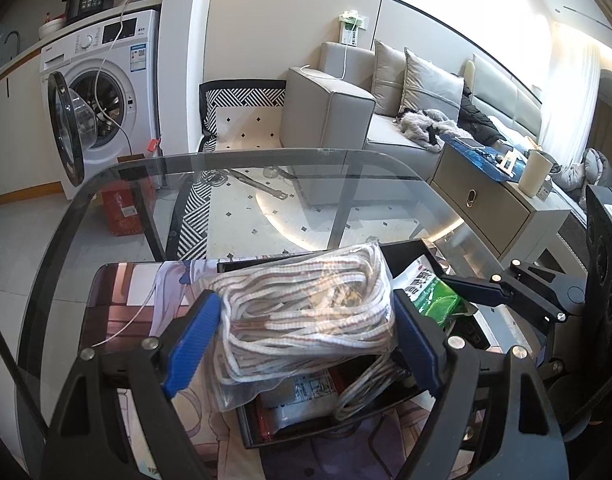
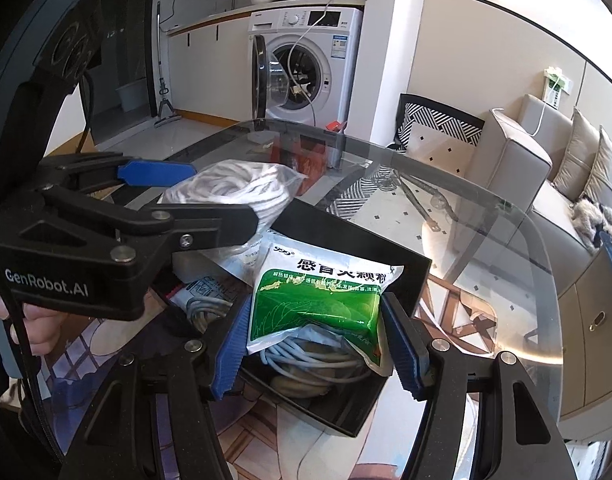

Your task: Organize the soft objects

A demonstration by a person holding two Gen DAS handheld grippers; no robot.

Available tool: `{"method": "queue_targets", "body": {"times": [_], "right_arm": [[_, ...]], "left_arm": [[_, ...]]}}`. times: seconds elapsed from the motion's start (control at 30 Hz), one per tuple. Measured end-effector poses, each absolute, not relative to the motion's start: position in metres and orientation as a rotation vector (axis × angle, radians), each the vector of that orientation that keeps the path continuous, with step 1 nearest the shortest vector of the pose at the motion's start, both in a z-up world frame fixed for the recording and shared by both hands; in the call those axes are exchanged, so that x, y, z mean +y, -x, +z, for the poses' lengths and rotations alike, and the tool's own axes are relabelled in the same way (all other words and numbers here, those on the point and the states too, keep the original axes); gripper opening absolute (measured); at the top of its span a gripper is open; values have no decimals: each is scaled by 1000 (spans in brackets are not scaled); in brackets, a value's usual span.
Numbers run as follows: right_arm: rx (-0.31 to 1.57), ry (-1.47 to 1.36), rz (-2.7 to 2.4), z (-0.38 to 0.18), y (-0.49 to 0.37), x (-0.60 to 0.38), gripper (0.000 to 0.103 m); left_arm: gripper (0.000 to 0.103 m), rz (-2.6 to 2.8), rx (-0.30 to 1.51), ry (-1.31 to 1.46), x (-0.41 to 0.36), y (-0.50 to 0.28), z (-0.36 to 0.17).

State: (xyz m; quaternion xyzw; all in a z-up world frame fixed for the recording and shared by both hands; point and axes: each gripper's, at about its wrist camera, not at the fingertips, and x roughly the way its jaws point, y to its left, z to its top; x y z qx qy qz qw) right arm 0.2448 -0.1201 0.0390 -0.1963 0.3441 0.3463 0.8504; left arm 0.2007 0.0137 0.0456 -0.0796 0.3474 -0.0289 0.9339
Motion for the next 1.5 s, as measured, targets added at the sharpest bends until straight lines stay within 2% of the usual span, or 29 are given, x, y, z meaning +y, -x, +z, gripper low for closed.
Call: {"method": "queue_targets", "body": {"times": [0.1, 0.23, 0.3, 0.7, 0.77, 0.9, 1.5], "right_arm": [[725, 420, 735, 36, -248, -117, 68], [697, 401, 741, 39, -247, -122, 91], [668, 401, 733, 43, -243, -125, 96], [626, 386, 684, 54, -229, -149, 100], [621, 382, 681, 56, -225, -153, 100], [605, 367, 674, 59, -217, -159, 101], [519, 171, 654, 66, -178, -190, 102]], "left_arm": [[84, -65, 712, 155, 12, -203, 45], [84, -68, 714, 150, 10, -203, 44], [84, -67, 715, 145, 9, -204, 44], [87, -73, 721, 113, 4, -202, 45], [96, -73, 731, 109, 4, -200, 46], [103, -67, 692, 95, 5, -188, 51], [103, 18, 571, 53, 17, -124, 54]]}}
